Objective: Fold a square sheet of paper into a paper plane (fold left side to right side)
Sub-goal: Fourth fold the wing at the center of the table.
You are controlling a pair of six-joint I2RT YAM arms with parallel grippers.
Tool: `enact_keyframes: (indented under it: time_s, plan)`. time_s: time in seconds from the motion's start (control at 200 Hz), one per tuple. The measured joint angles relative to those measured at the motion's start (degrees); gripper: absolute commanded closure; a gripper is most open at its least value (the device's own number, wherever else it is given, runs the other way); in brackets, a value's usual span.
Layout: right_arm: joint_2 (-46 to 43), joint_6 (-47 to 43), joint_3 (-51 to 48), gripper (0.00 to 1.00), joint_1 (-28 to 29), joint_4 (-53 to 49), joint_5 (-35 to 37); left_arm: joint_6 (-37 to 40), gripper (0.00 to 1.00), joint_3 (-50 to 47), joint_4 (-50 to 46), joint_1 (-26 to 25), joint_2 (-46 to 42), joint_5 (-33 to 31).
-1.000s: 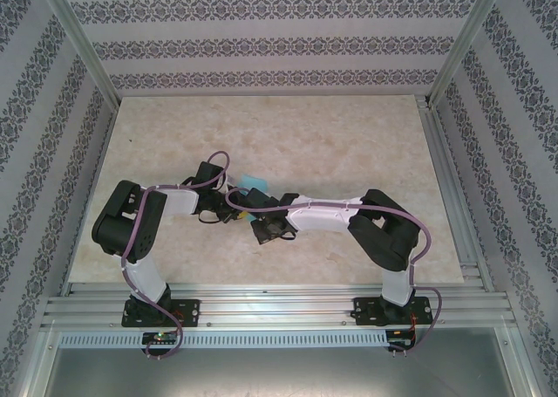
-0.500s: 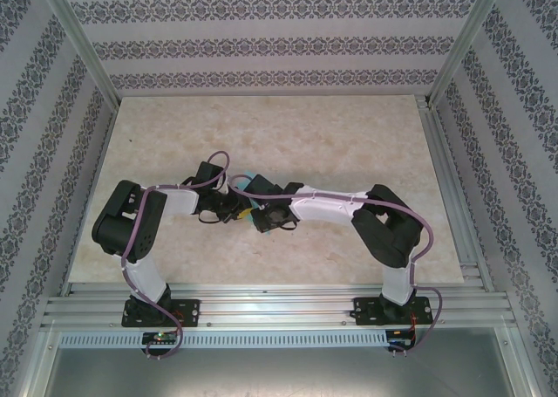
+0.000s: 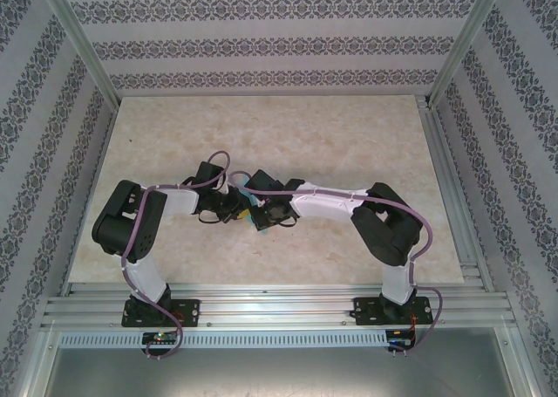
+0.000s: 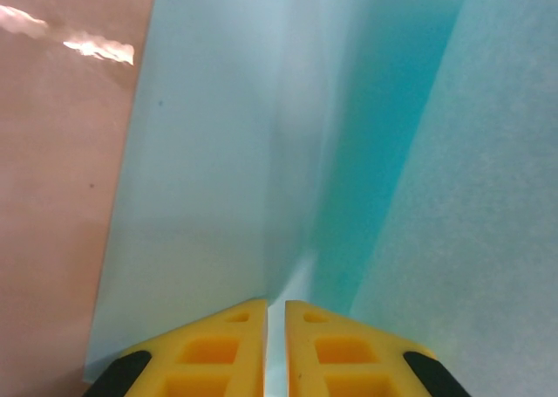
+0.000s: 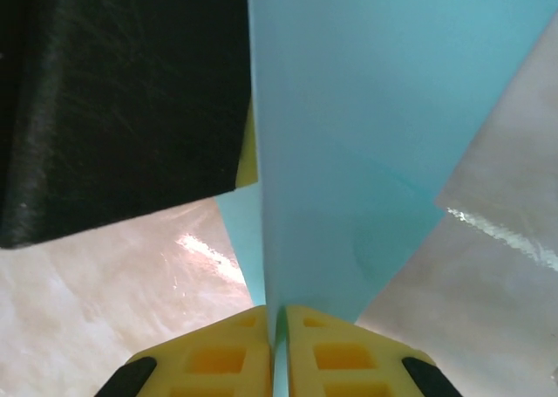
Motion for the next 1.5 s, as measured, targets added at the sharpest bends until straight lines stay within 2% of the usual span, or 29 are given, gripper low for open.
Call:
enact_keyframes:
  time_s: [0.265, 0.48, 0.54, 0.634, 0.799, 0.959, 1.174, 1.339, 1.504]
  plan:
    - [0.00, 0.26, -3.39, 0.80, -3.54, 4.50, -5.90, 0.46, 0.86, 0.00, -0.04, 0.00, 0.00, 0.00]
    - [0.00, -0.52, -3.19, 0.75, -5.35, 5.20, -7.63, 0.70, 0.86, 0.00, -0.04, 0.00, 0.00, 0.00]
    - [0.00, -0.72, -2.78, 0.78, -5.70, 5.03, -7.82, 0.87, 0.86, 0.00, -0.07, 0.00, 0.00, 0.00]
    - [0.00, -1.42, -1.92, 0.92, -5.99, 4.92, -8.59, 0.96, 0.86, 0.00, -0.07, 0.00, 0.00, 0.00]
    - [0.02, -1.68, -1.66, 0.97, -6.05, 5.68, -10.88, 1.70, 0.84, 0.00, -0.26, 0.00, -0.04, -0.02]
    - [0.04, -1.49, -2.49, 0.96, -6.05, 7.58, -12.94, 3.06, 0.74, -0.04, -2.49, 0.68, -1.46, -0.63]
    - [0.33, -1.44, -3.78, 0.95, -6.05, 8.96, -14.10, 7.21, 0.60, -0.39, -10.88, 5.97, -7.98, -2.12]
    - [0.61, -0.96, -3.93, 0.94, -6.05, 9.66, -14.51, 8.04, 0.60, -0.39, -12.66, 7.37, -11.30, -1.22]
    - [0.61, -0.13, -5.16, 0.93, -6.10, 11.02, -14.84, 6.82, 0.62, -1.62, -9.33, 7.28, -10.91, 2.14]
